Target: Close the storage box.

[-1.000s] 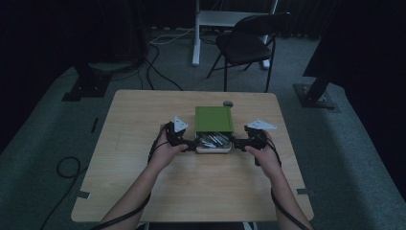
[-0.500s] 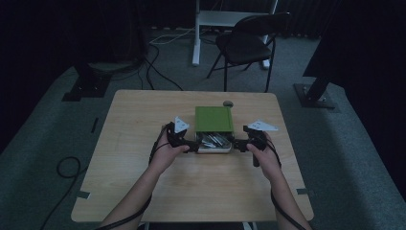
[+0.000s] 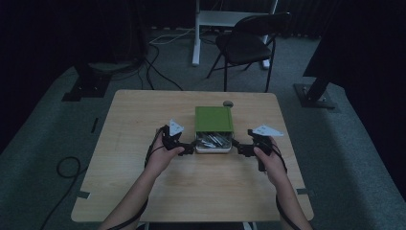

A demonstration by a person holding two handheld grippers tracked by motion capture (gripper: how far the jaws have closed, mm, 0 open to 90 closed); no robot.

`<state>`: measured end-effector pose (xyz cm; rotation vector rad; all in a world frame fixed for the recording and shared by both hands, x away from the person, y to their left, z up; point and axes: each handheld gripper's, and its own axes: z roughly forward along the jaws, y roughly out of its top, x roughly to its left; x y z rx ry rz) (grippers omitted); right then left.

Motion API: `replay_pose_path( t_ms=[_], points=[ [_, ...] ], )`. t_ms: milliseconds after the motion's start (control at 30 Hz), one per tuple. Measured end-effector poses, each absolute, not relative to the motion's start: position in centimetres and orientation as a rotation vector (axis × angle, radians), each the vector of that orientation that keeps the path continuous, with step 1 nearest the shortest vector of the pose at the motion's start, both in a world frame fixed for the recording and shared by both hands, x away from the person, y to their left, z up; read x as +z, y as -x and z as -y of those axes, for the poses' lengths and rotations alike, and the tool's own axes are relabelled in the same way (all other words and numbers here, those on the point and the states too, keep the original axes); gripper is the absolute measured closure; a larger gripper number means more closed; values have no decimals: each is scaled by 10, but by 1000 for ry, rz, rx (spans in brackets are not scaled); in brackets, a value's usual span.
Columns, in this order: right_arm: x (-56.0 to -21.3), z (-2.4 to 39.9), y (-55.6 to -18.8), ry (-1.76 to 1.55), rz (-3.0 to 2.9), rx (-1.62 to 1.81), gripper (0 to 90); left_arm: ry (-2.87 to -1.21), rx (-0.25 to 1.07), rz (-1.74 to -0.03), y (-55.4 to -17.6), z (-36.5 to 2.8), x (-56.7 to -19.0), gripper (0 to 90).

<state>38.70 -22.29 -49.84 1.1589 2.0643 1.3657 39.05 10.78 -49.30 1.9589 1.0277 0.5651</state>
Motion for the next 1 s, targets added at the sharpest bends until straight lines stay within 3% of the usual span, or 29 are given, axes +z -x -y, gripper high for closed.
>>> replay_pose_path(
  t_ms=[1000],
  points=[
    [-517, 250, -351, -1198, -2066, 1263, 116, -1927, 529, -1092, -363, -142, -500, 15]
  ],
)
